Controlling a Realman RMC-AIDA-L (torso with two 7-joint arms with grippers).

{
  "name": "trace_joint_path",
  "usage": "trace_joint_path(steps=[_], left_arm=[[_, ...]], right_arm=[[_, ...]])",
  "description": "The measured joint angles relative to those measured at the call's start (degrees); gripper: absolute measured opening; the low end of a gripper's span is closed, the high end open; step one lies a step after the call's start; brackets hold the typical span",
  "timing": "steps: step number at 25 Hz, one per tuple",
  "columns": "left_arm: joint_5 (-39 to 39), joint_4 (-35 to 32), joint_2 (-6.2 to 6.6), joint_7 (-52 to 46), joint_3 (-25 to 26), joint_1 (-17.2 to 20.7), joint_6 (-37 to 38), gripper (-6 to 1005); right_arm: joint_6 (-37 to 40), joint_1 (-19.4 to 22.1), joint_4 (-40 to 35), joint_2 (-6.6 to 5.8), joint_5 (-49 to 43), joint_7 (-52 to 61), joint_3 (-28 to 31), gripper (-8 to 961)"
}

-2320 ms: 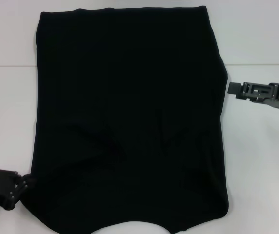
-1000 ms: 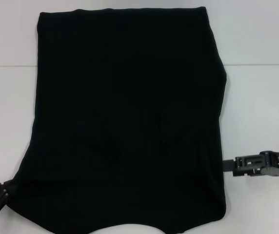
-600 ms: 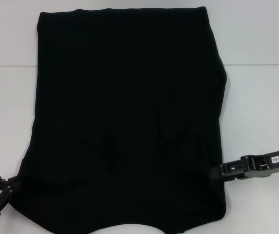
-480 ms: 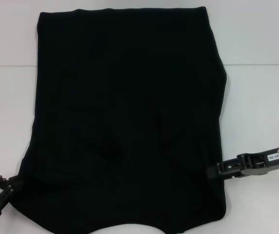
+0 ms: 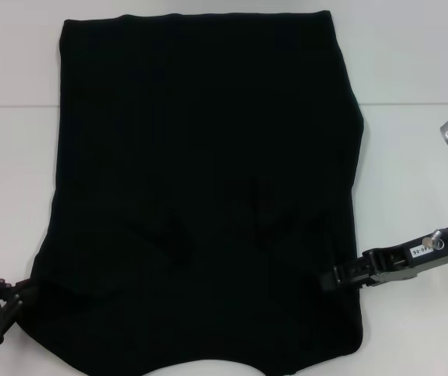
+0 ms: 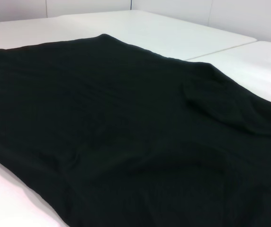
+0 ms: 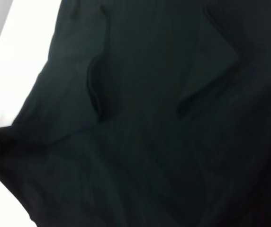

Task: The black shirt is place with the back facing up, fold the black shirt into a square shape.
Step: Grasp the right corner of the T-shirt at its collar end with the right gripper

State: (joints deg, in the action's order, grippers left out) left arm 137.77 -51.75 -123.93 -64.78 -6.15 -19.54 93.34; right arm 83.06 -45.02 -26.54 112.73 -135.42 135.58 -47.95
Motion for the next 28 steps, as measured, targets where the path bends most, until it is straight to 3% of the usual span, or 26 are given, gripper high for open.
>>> trace_joint_path(steps=[8, 19, 25, 28], left_arm=[[-0.1, 0.0, 0.01, 0.0, 0.0, -0.3, 0.0, 39], [-0.1, 0.3, 0.34, 0.1, 0.0, -0.6, 0.0, 39], [-0.2, 0.4, 0.39, -0.1, 0.1, -0.6, 0.5, 39], [-0.3, 0.3, 0.46, -1.1, 0.2, -0.6, 0.8, 39]], right_arm=[[-0.6, -0.3, -0.1, 0.16, 0.0, 1.7, -3.7, 628], [-3.1, -0.3, -0.1, 0.27, 0.0, 3.9, -6.7, 154], [-1.6, 3.2, -6.5, 1.60, 0.2, 3.2, -6.3, 10], [0.0, 5.7, -10.1, 2.32, 0.5, 2.2, -5.3, 12]])
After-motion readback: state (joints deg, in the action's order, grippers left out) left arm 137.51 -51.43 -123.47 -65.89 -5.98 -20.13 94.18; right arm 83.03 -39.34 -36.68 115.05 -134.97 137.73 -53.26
